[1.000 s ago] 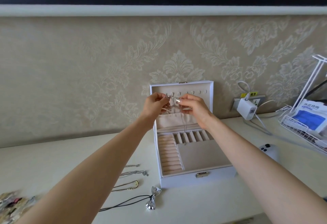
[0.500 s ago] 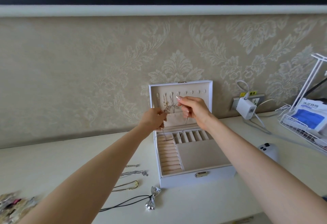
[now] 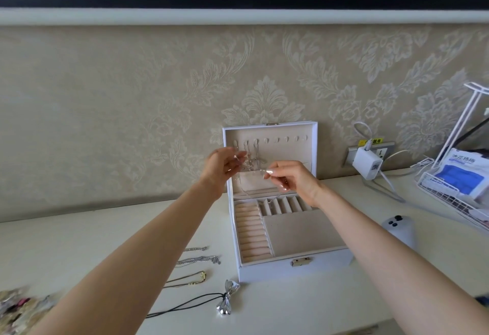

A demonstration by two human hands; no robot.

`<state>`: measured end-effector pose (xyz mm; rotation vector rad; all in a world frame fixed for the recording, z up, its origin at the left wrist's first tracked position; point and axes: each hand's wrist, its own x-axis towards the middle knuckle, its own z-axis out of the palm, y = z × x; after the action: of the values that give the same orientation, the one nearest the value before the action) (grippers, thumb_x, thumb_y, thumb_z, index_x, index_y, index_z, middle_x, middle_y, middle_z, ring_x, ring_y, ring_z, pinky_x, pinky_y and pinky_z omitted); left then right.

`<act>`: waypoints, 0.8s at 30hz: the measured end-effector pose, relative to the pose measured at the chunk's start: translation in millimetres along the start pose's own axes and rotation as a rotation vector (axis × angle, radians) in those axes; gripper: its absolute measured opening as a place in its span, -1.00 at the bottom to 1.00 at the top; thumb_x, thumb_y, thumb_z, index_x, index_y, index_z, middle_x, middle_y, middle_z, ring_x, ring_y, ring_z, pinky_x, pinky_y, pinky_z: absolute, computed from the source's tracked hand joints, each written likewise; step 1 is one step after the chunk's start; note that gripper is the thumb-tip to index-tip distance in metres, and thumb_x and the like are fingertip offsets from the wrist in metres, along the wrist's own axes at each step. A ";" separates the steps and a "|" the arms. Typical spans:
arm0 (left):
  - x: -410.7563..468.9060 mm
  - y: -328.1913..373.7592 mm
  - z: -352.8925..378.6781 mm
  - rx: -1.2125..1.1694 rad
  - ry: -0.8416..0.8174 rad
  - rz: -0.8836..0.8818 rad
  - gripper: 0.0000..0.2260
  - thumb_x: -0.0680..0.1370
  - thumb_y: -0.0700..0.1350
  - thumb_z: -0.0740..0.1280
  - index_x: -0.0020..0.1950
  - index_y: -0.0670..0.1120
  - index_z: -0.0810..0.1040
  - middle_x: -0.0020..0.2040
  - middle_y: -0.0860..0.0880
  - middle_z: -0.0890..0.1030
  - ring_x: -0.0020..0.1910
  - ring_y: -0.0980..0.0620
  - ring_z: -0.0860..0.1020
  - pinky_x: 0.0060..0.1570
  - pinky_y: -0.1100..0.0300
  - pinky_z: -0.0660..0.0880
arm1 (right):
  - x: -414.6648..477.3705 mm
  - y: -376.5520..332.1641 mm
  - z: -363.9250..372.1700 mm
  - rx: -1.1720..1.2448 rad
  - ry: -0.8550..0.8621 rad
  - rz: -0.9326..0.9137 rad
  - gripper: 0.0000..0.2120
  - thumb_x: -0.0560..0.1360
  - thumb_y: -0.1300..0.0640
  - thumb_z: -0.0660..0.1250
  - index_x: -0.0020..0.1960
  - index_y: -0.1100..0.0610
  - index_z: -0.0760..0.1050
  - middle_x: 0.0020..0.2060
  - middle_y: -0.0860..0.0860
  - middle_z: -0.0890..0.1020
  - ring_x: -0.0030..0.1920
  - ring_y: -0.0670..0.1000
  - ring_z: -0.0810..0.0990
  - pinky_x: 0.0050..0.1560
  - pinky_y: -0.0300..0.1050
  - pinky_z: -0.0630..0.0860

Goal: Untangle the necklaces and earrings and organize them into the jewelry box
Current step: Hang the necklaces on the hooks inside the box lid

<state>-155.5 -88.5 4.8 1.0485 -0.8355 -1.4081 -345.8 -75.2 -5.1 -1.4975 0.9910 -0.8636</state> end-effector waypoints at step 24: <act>-15.6 5.7 0.5 0.729 -0.219 0.279 -0.86 0.44 -0.26 0.40 -0.03 -0.16 0.68 -0.10 -0.04 0.69 -0.12 0.19 0.61 -0.08 0.42 0.47 | -7.0 -11.5 -8.8 -0.109 0.200 -0.082 -0.80 0.47 0.31 0.30 -0.29 0.14 0.57 -0.51 -0.06 0.44 -0.48 -0.21 0.36 -0.43 -0.42 0.27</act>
<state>-154.3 -73.8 12.4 1.2565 -1.6638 -0.9973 -355.1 -71.4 7.5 -1.5750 1.1438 -1.0485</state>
